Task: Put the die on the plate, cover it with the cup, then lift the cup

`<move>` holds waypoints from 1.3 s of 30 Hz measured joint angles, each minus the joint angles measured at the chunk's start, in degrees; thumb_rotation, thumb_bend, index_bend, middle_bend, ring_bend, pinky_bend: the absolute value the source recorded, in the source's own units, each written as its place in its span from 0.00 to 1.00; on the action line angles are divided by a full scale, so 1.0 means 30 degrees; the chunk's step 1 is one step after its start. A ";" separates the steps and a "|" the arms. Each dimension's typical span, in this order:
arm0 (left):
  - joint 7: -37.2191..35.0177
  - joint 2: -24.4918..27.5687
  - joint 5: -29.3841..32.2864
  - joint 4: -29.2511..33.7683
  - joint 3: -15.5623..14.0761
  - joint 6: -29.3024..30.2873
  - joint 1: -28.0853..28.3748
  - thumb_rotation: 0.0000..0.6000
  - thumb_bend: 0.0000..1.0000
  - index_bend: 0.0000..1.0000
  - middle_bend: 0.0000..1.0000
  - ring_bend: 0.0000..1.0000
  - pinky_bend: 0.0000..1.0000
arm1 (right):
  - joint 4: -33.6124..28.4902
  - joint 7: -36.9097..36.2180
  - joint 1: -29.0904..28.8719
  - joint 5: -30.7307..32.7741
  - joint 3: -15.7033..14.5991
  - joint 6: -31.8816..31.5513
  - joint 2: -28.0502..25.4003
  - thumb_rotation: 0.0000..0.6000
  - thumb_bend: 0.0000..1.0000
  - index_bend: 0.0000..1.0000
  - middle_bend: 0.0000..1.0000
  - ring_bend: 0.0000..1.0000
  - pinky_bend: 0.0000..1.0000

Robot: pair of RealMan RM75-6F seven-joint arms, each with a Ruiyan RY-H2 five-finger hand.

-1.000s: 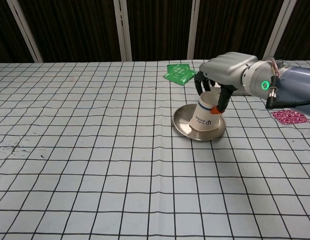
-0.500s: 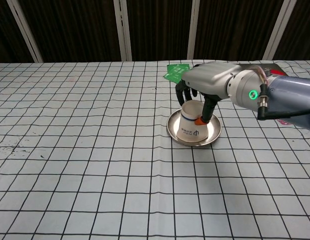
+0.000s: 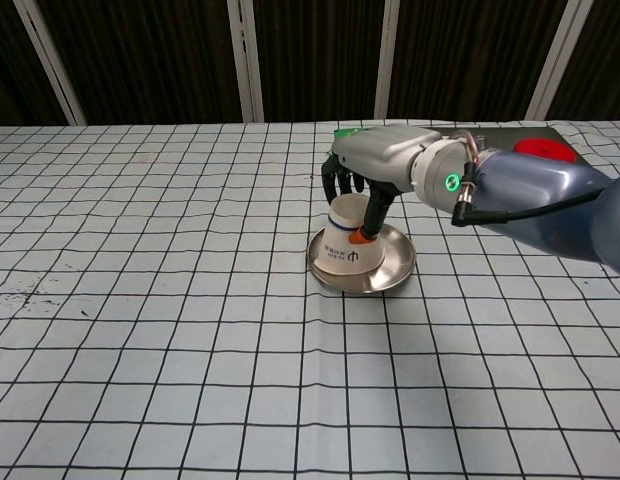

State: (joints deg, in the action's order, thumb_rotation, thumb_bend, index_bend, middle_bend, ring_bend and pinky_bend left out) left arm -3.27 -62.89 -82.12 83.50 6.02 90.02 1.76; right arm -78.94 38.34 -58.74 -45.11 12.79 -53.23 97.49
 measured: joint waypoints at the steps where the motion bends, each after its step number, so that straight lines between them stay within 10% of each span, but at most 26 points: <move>1: 0.0021 -0.0009 0.0019 0.0000 0.0009 -0.0020 0.0011 1.00 0.29 0.25 0.00 0.00 0.00 | 0.0294 -0.0214 0.0014 -0.0115 0.0015 0.0030 0.0052 1.00 0.42 0.57 0.59 0.35 0.00; 39: 0.0522 -0.0165 -0.0081 0.0145 -0.0016 -0.0121 0.0153 1.00 0.29 0.26 0.00 0.00 0.00 | -0.0212 -0.2631 0.1229 -0.2490 -0.0567 0.0521 -0.0613 1.00 0.44 0.58 0.59 0.36 0.00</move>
State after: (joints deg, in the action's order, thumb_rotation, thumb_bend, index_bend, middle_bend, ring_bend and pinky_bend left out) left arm -1.70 -63.39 -82.37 83.93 5.98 89.66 2.22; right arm -79.58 30.45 -55.05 -52.58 11.09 -51.67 95.66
